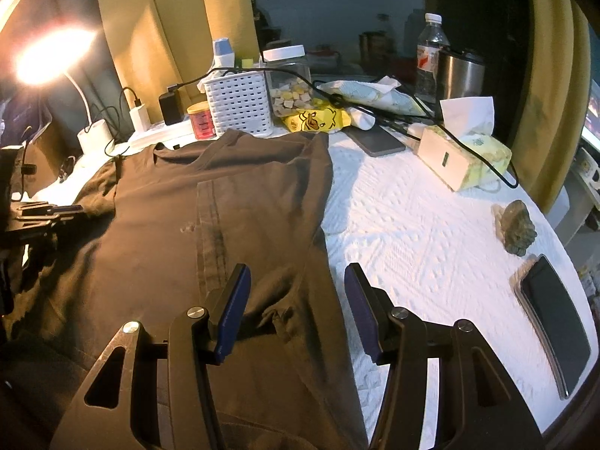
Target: Fold small clothes
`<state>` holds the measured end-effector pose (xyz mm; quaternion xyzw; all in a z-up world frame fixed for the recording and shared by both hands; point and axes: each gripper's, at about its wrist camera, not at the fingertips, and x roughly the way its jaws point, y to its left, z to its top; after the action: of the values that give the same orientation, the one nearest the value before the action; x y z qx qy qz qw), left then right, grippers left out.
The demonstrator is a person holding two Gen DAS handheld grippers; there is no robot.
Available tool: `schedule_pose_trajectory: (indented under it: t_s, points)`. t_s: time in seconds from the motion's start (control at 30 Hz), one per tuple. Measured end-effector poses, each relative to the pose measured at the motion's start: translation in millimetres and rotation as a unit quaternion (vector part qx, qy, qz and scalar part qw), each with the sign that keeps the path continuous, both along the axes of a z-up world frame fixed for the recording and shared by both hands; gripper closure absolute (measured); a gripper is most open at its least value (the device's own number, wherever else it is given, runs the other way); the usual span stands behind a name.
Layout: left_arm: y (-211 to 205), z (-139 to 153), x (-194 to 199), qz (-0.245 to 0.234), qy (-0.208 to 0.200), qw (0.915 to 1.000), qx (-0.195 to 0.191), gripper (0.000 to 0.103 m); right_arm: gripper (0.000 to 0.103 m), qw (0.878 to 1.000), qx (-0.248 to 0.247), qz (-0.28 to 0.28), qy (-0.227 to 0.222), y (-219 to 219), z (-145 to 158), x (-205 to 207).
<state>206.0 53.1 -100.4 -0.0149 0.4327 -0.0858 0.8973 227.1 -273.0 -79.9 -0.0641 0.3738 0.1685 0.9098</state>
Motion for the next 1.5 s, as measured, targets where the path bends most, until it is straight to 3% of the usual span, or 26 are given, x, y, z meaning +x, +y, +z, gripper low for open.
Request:
schedule_pose_trajectory:
  t_s: [0.03,0.23,0.4,0.5,0.53,0.67,0.73,0.97,1.13,1.27,1.3,1.37,1.43,1.5]
  points:
    - [0.6,4.2,-5.4,0.0,-0.006,1.0,-0.006,0.036,0.048,1.0,0.0,0.0,0.0,-0.2,-0.3,-0.4]
    - [37.2,23.3,-39.6,0.039,-0.021,0.9988,-0.019,0.036,0.048,1.0,0.002,0.004,0.0,1.8,-1.6,-2.7]
    - [76.8,7.0,-54.5,0.096,0.0,0.9952,-0.021,0.036,0.048,1.0,0.001,0.015,0.0,11.8,-2.3,-6.1]
    - [88.3,-6.2,-58.2,0.103,0.018,0.9934,-0.047,0.037,0.048,1.0,-0.001,0.022,0.0,17.8,-1.5,-7.7]
    - [88.5,-9.4,-58.8,0.102,0.021,0.9933,-0.05,0.039,0.048,1.0,-0.001,0.023,0.0,18.8,-1.3,-8.0]
    - [77.2,-16.3,-58.5,0.077,0.028,0.9957,-0.044,0.083,0.048,1.0,-0.003,0.022,-0.001,19.0,0.0,-7.4]
    - [65.9,-11.0,-62.3,0.058,0.012,0.9978,-0.029,0.093,0.048,1.0,-0.004,0.02,-0.001,18.9,0.5,-7.9]
    - [31.8,0.7,-78.2,-0.011,-0.01,0.9999,0.007,0.095,0.048,1.0,-0.004,0.019,0.0,15.4,-0.5,-9.1]
    - [22.2,-7.7,-89.6,-0.041,0.024,0.9988,0.009,0.095,0.048,1.0,-0.002,0.018,0.004,12.8,-4.5,-7.4]
    - [14.4,-13.1,-93.0,-0.047,0.057,0.9971,0.022,0.09,0.048,1.0,0.001,0.019,0.006,10.3,-7.9,-5.1]
    - [11.7,-12.5,-92.7,-0.047,0.061,0.9967,0.024,0.084,0.048,1.0,0.003,0.02,0.006,9.7,-8.3,-4.5]
    - [5.3,-5.8,-93.2,-0.059,0.053,0.9967,0.017,0.047,0.048,1.0,0.007,0.019,0.006,8.2,-8.7,-3.9]
    - [0.7,6.2,-91.2,-0.063,0.032,0.9975,0.0,0.033,0.048,1.0,0.009,0.018,0.007,6.0,-9.3,-3.2]
    - [-1.8,16.0,-82.7,-0.064,0.018,0.9977,-0.017,0.033,0.048,1.0,0.012,0.015,0.007,3.1,-10.0,-1.9]
